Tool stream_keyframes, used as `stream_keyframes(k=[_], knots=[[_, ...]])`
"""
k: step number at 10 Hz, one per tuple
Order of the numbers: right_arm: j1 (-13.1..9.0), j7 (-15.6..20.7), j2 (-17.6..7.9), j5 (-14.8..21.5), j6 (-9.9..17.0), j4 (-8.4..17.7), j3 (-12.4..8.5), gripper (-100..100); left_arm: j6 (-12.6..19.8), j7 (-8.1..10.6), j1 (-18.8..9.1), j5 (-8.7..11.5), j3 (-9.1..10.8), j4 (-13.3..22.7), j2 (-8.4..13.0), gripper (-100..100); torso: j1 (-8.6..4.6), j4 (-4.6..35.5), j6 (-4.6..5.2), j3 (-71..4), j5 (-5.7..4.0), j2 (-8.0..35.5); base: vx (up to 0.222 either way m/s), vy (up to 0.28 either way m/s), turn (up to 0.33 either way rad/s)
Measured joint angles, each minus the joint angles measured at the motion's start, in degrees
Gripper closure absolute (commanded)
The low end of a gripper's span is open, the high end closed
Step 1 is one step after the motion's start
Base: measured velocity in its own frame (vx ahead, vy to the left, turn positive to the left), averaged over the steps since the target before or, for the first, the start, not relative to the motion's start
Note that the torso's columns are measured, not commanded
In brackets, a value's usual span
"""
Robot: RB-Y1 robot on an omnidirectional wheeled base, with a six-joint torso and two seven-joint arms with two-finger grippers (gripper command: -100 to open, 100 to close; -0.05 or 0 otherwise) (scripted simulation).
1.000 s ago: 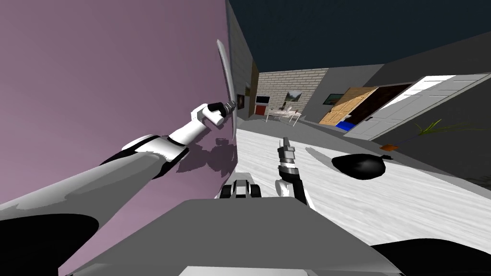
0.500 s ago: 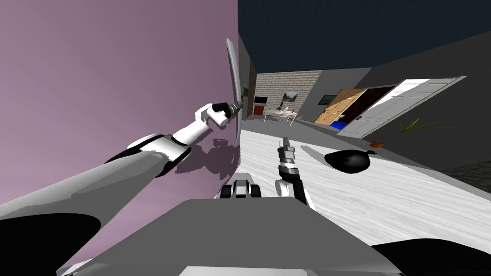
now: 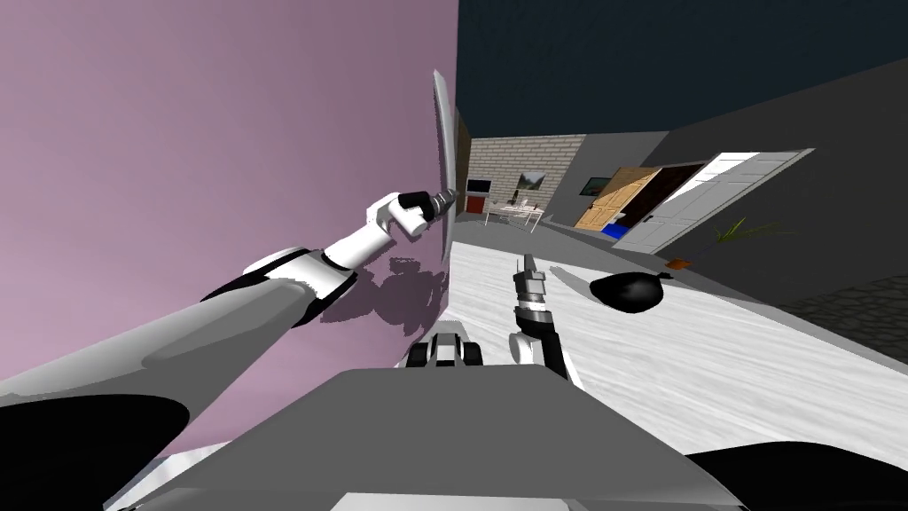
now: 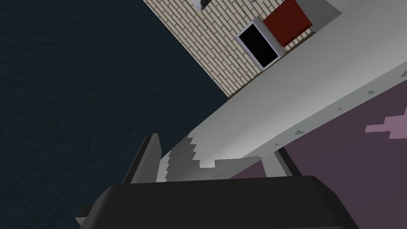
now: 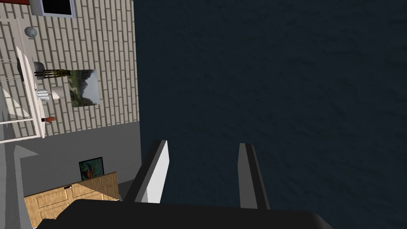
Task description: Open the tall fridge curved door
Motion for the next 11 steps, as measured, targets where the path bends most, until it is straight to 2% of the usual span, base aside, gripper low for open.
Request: stream_keyframes(k=[1,2,3,4,6,8,11], knots=[[-0.01,0.0,0.0,0.0,0.0,0.0,0.0,0,0.05,0.03,-0.29,1.05,-0.74,-1.51,-0.09,100,0.02,0.02,0.09,0.01,-0.06,0.08,-0.251,-0.026,-0.084],[-0.02,0.0,0.0,0.0,0.01,0.01,0.0,0,-1.1,-0.37,-1.16,2.73,-2.17,-1.48,-0.42,100,-0.16,0.01,0.0,-0.02,-0.06,0.0,-0.189,-0.003,-0.074],[-0.01,0.0,-0.01,0.0,0.0,0.0,0.0,0,-1.62,-0.42,-1.31,2.95,-2.9,-1.7,-1.18,100,-0.24,0.04,-0.21,-0.12,0.0,-0.27,-0.085,-0.016,-0.038],[0.02,0.0,0.0,0.0,0.0,0.0,0.0,0,-1.03,-0.04,-0.85,2.57,-2.65,-3.16,-1.03,100,-0.27,0.1,-0.37,-0.07,0.03,-0.25,-0.046,-0.016,0.006],[0.02,0.0,-0.01,0.0,0.0,0.0,-0.01,0,-0.72,0.32,-0.69,2.74,-2.75,-4.75,-1.02,100,-0.17,0.02,0.07,0.06,0.04,-0.08,-0.069,-0.013,-0.008],[0.0,0.0,-0.01,0.0,0.0,0.0,0.0,0,-0.34,0.6,-0.86,3.54,-3.26,-6.86,-1.19,100,-0.16,0.01,0.46,0.16,-0.05,0.09,-0.145,-0.024,-0.06],[0.01,0.0,-0.01,0.0,0.0,0.0,0.0,0,-0.33,0.7,-1.34,4.87,-4.33,-8.85,-1.37,100,-0.48,0.12,0.38,0.14,-0.18,0.06,-0.116,-0.015,-0.027]])
